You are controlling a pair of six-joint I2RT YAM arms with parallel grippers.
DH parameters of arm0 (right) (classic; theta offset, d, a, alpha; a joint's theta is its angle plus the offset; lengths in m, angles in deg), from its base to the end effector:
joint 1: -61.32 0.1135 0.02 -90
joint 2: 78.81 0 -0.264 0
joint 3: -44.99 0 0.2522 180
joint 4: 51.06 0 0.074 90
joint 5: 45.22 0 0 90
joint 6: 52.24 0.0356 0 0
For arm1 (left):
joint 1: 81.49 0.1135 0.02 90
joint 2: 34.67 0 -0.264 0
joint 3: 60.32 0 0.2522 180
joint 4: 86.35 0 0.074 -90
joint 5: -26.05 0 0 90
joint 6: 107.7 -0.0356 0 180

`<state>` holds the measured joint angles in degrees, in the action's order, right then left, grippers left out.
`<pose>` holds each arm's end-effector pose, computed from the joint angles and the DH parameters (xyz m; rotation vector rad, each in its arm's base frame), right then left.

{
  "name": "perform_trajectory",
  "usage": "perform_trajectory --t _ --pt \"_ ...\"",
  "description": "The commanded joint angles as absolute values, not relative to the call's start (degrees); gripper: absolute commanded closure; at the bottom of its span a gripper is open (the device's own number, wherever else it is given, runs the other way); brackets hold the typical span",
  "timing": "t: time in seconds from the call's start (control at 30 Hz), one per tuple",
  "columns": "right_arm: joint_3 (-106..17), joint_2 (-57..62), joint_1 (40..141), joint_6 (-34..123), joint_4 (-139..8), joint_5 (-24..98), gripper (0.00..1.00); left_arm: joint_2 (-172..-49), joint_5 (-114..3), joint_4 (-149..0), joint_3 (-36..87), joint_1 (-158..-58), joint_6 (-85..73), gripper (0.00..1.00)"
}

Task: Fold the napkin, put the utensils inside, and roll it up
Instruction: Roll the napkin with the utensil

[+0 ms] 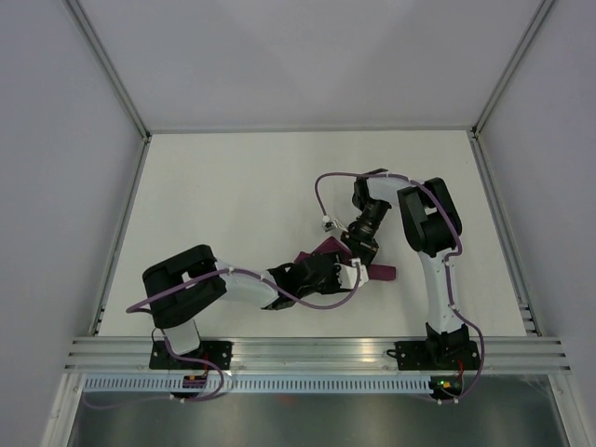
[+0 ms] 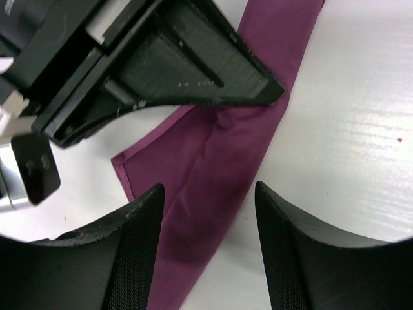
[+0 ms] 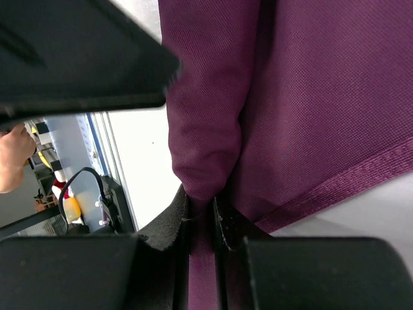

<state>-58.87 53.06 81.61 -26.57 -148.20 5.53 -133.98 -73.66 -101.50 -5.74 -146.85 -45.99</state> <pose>0.3302 0.1461 0.1086 1.5265 -2.1114 -1.1633 0.1459 -0.3036 0.1427 1.4491 1.5009 -0.2179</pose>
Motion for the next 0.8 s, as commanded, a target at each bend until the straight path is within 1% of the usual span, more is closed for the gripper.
perform_trajectory --t 0.0,0.2,0.33,0.4,0.43,0.5,0.53,0.6,0.63,0.67,0.7,0.77 --pt "-57.5 55.4 81.7 -28.0 -138.6 13.1 0.99 -136.3 -70.3 -102.0 -2.4 -147.2 -50.0 0.36" --pt "-57.4 55.3 81.7 -27.2 -138.0 13.1 1.0 -139.3 -67.6 -98.9 0.1 -147.3 -49.7 0.37" --pt "-57.0 55.2 81.7 -26.9 -137.5 13.0 1.0 -140.7 -65.5 -96.8 1.3 -147.2 -47.5 0.4" --pt "-56.7 55.2 81.6 -26.8 -137.1 13.0 1.0 -141.3 -64.6 -95.8 1.9 -147.1 -46.2 0.43" --pt "-56.5 55.1 81.6 -26.8 -137.1 12.9 0.99 -142.1 -62.8 -94.3 2.7 -147.0 -44.7 0.54" --pt "-56.1 54.8 81.5 -26.6 -136.5 12.5 1.0 -143.0 -61.1 -91.9 3.8 -146.6 -43.0 0.66" --pt "-55.9 54.6 81.4 -26.7 -136.5 12.4 1.0 -143.3 -59.7 -90.3 4.9 -146.3 -41.3 0.77" --pt "-55.7 53.8 81.3 -26.6 -136.3 11.8 0.99 -144.1 -57.7 -89.6 5.4 -145.8 -39.5 0.83" --pt "-55.5 53.5 80.9 -26.6 -136.4 11.5 0.98 -144.4 -55.9 -89.2 5.6 -145.2 -37.7 0.92" --pt "-55.5 52.5 80.8 -26.3 -136.3 10.7 0.96 -144.8 -55.0 -88.8 5.7 -144.9 -36.6 0.95" --pt "-55.3 51.9 80.7 -26.1 -136.0 10.0 0.88 -145.0 -53.9 -88.9 5.4 -144.7 -35.8 0.97" --pt "-55.3 49.6 80.0 -26.0 -136.0 8.7 0.78 -145.8 -51.4 -88.2 5.5 -144.1 -33.9 0.98"
